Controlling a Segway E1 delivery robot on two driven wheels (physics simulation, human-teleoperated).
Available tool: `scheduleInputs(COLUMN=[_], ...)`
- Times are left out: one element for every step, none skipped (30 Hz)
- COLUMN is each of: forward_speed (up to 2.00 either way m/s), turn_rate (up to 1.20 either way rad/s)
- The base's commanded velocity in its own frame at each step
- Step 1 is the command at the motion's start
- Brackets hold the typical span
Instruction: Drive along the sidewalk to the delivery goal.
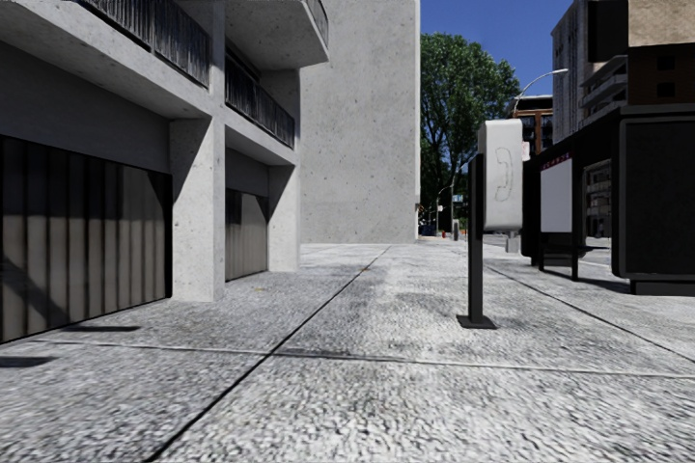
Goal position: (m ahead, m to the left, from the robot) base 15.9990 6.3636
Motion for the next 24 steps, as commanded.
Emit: scheduleInputs(forward_speed=[2.0,2.0,2.0,2.0,2.0,2.0,2.0,2.0,2.0,2.0,2.0,2.0,2.0,2.0,2.0,2.0,2.0,2.0,2.0,2.0,2.0,2.0,2.0,2.0], turn_rate=[0.0,0.0,0.0,0.0,0.0,0.0,0.0,0.0,0.0,0.0,0.0,0.0,0.0,0.0,0.0,0.0,0.0,0.0,0.0,0.0,0.0,0.0,0.0,0.0])
